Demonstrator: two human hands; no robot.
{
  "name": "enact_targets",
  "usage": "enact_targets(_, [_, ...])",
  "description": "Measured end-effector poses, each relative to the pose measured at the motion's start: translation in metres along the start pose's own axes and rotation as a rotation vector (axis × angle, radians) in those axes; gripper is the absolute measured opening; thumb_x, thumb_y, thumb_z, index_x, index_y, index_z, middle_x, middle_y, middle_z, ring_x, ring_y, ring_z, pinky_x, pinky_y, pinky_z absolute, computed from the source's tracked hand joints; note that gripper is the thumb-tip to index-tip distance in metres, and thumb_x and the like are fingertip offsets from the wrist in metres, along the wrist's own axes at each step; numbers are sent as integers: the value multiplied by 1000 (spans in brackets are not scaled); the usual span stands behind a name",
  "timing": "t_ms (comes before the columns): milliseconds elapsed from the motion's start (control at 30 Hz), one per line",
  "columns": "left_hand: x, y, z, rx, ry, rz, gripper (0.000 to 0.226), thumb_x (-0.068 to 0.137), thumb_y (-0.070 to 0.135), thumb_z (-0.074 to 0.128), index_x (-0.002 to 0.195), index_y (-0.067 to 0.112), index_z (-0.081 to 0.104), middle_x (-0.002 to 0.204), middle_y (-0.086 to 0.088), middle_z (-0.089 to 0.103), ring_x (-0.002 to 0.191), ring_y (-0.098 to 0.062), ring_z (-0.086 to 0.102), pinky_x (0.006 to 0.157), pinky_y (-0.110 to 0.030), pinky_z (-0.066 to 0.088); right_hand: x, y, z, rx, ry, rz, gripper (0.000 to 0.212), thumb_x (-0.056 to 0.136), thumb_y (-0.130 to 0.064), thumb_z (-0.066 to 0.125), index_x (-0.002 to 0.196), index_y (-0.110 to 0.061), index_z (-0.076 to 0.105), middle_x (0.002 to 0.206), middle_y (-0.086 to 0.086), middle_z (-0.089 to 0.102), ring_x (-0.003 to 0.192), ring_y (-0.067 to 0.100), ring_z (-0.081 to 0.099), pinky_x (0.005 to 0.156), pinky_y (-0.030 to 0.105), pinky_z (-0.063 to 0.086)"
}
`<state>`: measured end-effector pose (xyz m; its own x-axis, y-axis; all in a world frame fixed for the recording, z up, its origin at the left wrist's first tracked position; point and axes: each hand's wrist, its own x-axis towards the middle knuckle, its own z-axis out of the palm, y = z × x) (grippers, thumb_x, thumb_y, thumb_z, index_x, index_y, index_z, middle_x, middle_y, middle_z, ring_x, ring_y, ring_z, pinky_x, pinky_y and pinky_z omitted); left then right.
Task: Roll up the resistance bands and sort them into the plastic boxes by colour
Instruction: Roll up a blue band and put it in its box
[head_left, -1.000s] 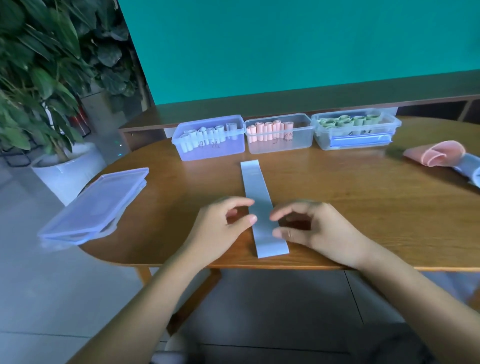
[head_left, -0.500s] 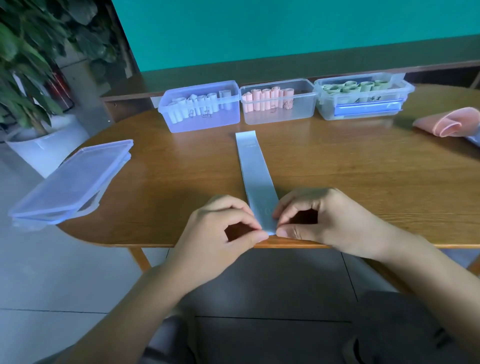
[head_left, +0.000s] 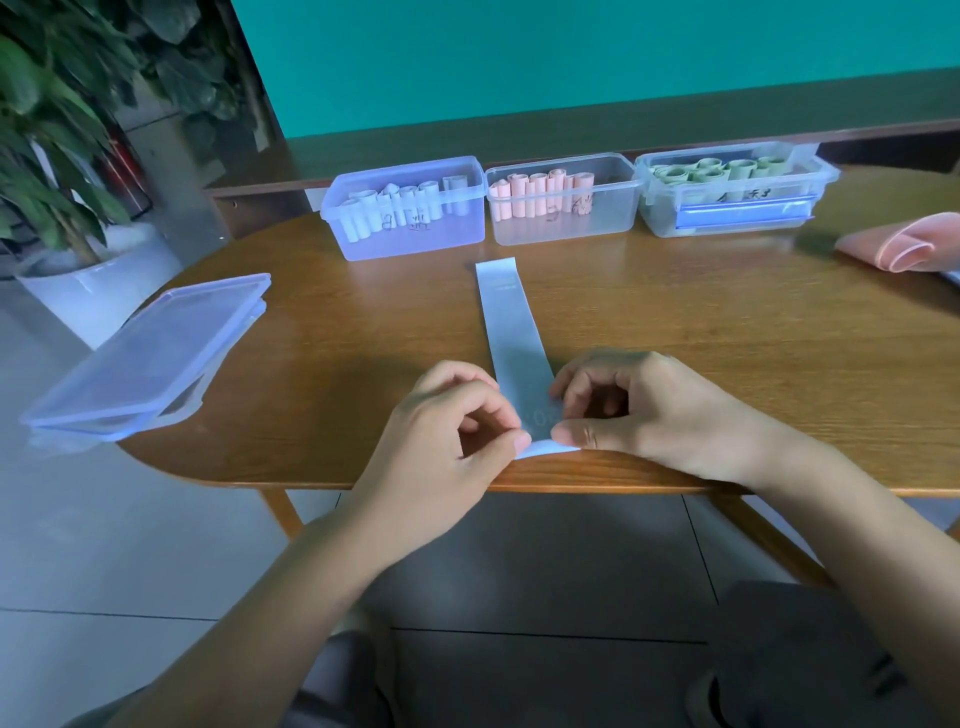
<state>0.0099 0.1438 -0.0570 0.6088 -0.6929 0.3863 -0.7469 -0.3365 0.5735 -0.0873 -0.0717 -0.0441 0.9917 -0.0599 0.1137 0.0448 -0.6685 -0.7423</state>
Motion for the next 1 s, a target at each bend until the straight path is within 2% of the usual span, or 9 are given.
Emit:
enact_targets(133, [-1,1,1,-4,-56,102,9,92,20,70,96,25,75,97,18,64,98,-9,60,77,-18,48,-1,0,1,38,-40,-69,8,87,-29,78,92,-26,74,105,-12,69,100,13,64,86,27,50])
enact_targets(267, [-3,-4,2,99,-82,194,13,96,19,65,102,22,76,95,15,65,97,-7,57,79,-20,46,-4,1,1,-6,-81,-171,7,93,-23,71,99,-26,74,108,-11,67,107,15,63,91,30,50])
enact_targets(367, [-4,-2,2,105,-89,203,10,94,24,69,101,21,75,95,14,64,95,-7,57,79,-20,47,-6,2,2,-56,-81,-222,8,96,-20,69,100,-25,73,110,-11,67,111,16,63,93,33,49])
enact_targets(467, [-4,1,3,115,-68,164,14,89,35,72,96,23,76,90,15,63,90,-4,56,75,-19,47,-9,4,4,-106,-62,-235,9,95,-21,70,99,-27,74,112,-13,65,112,12,62,92,31,49])
enact_targets(633, [0,1,3,144,-69,129,23,90,44,61,92,25,75,90,17,59,89,-3,55,73,-18,47,-9,5,4,-135,-32,-236,13,87,-37,75,97,-30,77,113,-14,63,114,8,61,95,22,46])
enact_targets(767, [2,3,4,164,-58,126,23,93,39,58,92,23,74,92,14,58,89,-5,54,72,-13,44,-9,6,5,-156,3,-251,13,92,-34,70,98,-27,79,116,-11,62,111,6,61,89,13,41])
enact_targets(1000, [7,7,4,96,-51,73,2,91,23,71,90,24,72,85,20,54,83,0,55,68,-4,37,-7,5,9,-177,79,-219,7,91,-29,73,92,-27,79,119,-11,62,110,6,62,87,16,46])
